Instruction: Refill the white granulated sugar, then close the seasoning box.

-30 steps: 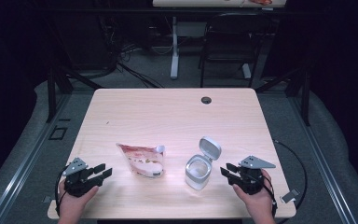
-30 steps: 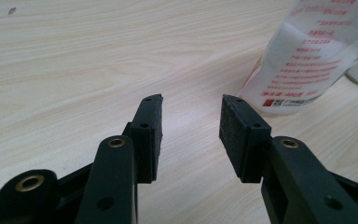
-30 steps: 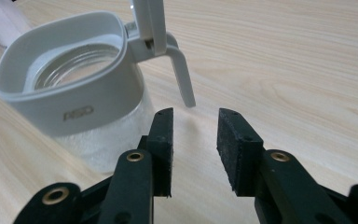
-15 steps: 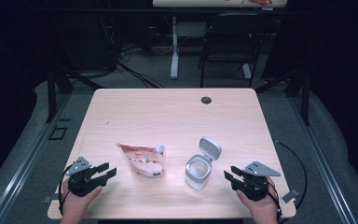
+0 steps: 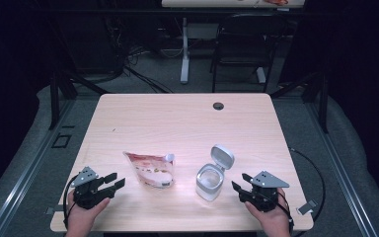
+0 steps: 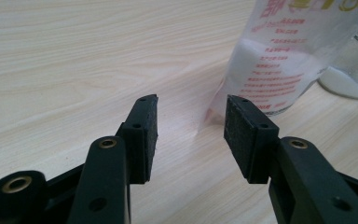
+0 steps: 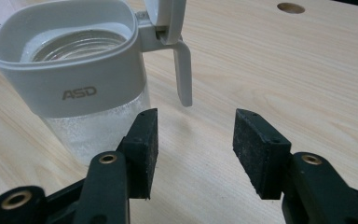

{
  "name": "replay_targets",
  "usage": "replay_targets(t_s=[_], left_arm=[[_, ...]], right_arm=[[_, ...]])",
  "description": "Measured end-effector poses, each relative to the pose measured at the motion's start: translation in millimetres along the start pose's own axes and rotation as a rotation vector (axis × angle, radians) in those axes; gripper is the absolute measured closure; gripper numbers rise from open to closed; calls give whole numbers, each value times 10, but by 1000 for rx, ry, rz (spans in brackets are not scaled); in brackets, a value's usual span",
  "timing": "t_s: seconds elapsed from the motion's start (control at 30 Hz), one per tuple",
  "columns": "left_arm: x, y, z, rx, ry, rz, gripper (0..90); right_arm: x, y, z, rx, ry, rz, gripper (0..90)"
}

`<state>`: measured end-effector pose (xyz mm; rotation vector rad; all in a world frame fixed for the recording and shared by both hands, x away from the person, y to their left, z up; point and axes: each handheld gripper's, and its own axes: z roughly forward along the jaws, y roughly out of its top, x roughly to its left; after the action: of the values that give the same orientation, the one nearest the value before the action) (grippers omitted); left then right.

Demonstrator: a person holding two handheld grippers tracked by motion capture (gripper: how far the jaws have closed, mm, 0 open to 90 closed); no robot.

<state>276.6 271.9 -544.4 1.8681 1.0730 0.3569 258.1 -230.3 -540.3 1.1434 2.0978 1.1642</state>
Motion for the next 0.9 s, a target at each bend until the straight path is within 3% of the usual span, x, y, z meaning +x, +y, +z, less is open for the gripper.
replay_targets(t_s=[0.2,0.5,0.63,0.9], left_arm=[[-55,26,27,5,-13,19,556],[-139,95,32,13,-28,59,556],[-141,145,52,6,-39,42,552],[-175,257,40,16,-51,63,532]], right_arm=[[17,-5,-1,1,16,25,535],[34,18,-26,16,21,26,600],[28,32,-46,18,35,37,652],[-12,51,-101,21,30,64,680]])
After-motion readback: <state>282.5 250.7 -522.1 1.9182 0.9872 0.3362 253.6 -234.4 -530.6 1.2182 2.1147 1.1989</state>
